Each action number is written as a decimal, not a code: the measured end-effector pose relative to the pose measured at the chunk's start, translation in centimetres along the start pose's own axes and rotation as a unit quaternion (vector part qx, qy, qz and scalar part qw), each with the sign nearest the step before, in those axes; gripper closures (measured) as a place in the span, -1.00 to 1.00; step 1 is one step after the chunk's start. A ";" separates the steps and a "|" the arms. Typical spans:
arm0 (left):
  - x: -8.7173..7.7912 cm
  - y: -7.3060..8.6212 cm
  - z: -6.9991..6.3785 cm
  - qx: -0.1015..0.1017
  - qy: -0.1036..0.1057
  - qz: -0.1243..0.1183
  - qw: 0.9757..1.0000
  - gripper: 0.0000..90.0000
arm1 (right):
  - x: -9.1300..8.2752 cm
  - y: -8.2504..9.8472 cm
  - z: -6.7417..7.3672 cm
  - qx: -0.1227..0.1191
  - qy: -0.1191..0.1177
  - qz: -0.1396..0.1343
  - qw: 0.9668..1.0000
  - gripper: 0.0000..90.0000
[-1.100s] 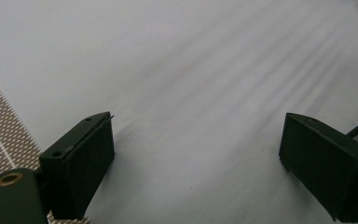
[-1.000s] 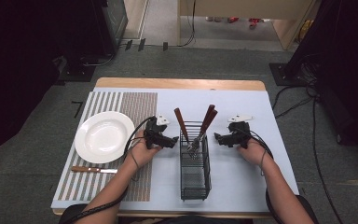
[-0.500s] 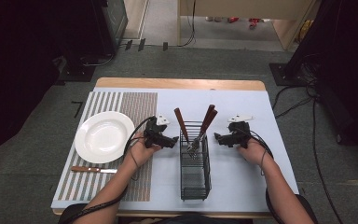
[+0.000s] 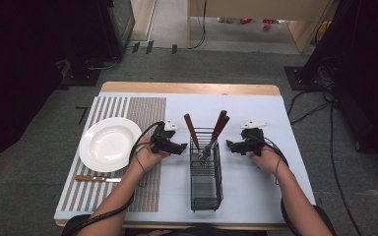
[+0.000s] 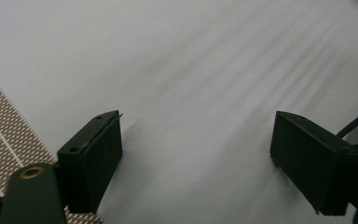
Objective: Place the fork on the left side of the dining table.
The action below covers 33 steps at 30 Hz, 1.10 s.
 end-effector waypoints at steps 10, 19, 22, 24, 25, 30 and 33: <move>-0.2 -0.6 0.5 -0.009 0.000 0.019 1.000 -0.41 | 0.0 0.0 0.0 0.002 0.000 0.002 1.000 -0.84; -0.7 -1.0 1.2 -0.023 0.024 0.030 0.999 -0.32 | 0.0 0.0 0.0 0.002 0.000 0.002 1.000 -0.84; -0.9 -1.2 1.3 -0.021 0.035 0.040 0.998 -0.32 | 0.0 0.0 0.0 0.003 0.000 0.001 1.000 -0.84; -1.1 -1.2 1.5 -0.026 0.046 0.043 0.998 -0.32 | 0.0 0.0 0.0 0.002 0.000 0.001 1.000 -0.84; -1.2 -1.3 1.6 -0.029 0.051 0.044 0.997 -0.32 | 0.0 0.0 0.0 0.002 0.000 0.001 1.000 -0.84; -1.5 -1.5 2.1 -0.038 0.065 0.053 0.996 -0.29 | 0.0 0.0 0.0 0.003 0.000 0.002 1.000 -0.84; -1.9 -1.7 2.3 -0.040 0.074 0.051 0.995 -0.26 | 0.0 0.0 0.0 0.002 0.000 0.001 1.000 -0.84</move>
Point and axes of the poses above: each handheld gripper's, and its own axes: x roughly forward along the jaws, y roughly out of its underside, z roughly to its left, the point moved 2 cm from there along x, roughly forward along the jaws, and after that the axes turned 12 degrees about z, right-handed, at the moved point
